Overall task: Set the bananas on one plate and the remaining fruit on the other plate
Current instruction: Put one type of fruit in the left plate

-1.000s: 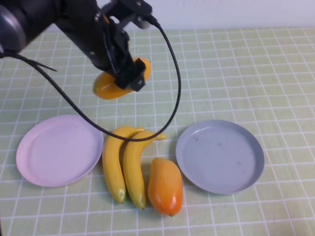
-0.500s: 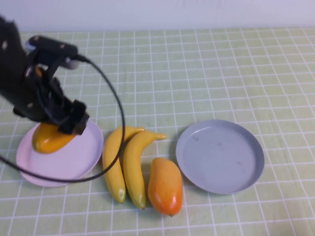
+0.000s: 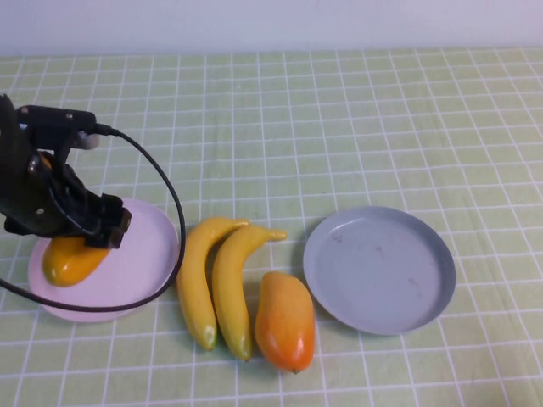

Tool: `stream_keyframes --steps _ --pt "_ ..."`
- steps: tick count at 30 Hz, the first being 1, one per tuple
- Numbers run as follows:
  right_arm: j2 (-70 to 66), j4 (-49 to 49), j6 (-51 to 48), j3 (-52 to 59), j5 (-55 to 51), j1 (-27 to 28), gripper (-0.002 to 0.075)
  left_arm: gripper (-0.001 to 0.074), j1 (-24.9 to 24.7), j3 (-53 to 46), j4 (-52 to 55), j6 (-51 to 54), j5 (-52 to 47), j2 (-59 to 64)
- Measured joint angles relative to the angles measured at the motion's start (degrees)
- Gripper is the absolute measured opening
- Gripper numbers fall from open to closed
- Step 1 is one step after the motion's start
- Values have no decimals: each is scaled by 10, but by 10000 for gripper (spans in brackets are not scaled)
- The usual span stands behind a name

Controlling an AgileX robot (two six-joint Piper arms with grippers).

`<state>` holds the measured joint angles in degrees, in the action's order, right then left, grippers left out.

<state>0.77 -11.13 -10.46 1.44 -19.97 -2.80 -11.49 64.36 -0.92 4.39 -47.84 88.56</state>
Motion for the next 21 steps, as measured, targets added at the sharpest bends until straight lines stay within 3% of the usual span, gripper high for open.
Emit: stream_keyframes --steps 15,21 --pt "0 0 0 0 0 0 -17 519 2 0 72 -3 33 90" --pt "0 0 0 0 0 0 -17 658 2 12 110 -71 36 94"
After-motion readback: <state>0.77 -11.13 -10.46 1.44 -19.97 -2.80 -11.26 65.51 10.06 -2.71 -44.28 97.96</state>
